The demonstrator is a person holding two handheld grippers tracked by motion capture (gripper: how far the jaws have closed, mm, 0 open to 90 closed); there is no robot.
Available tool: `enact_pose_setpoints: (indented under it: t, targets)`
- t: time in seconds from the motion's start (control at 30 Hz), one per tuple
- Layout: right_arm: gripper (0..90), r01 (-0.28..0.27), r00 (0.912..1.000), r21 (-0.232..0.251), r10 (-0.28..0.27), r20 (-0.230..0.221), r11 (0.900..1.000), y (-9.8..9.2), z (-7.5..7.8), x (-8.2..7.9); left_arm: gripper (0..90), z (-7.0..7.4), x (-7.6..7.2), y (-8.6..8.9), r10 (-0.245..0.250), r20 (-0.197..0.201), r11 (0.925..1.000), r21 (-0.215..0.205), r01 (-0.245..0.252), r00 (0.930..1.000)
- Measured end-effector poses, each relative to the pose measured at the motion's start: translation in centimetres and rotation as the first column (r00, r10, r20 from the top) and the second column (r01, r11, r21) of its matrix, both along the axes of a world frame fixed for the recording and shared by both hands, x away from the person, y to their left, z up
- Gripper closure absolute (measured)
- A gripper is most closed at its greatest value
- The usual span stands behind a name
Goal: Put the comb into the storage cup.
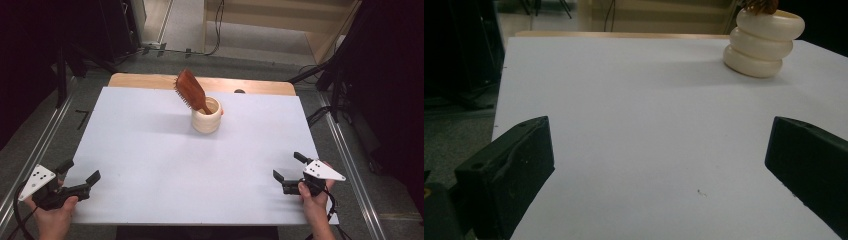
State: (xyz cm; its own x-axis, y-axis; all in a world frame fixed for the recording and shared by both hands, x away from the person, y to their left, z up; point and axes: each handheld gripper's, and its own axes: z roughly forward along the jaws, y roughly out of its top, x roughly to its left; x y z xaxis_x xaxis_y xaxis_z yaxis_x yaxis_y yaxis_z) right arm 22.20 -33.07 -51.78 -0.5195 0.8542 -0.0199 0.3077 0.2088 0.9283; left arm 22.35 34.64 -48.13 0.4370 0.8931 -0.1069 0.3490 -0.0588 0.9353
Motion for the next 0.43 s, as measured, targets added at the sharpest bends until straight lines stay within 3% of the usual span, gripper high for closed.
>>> enact_pose_setpoints:
  t: [0.43]
  targets:
    - [0.0,-0.004,1.0,-0.005,0.004,0.001,1.0,0.1,-0.02,0.01,0.0,-0.51,0.27,-0.06,-0.011,-0.016,0.9999,0.004,0.011,0.9998]
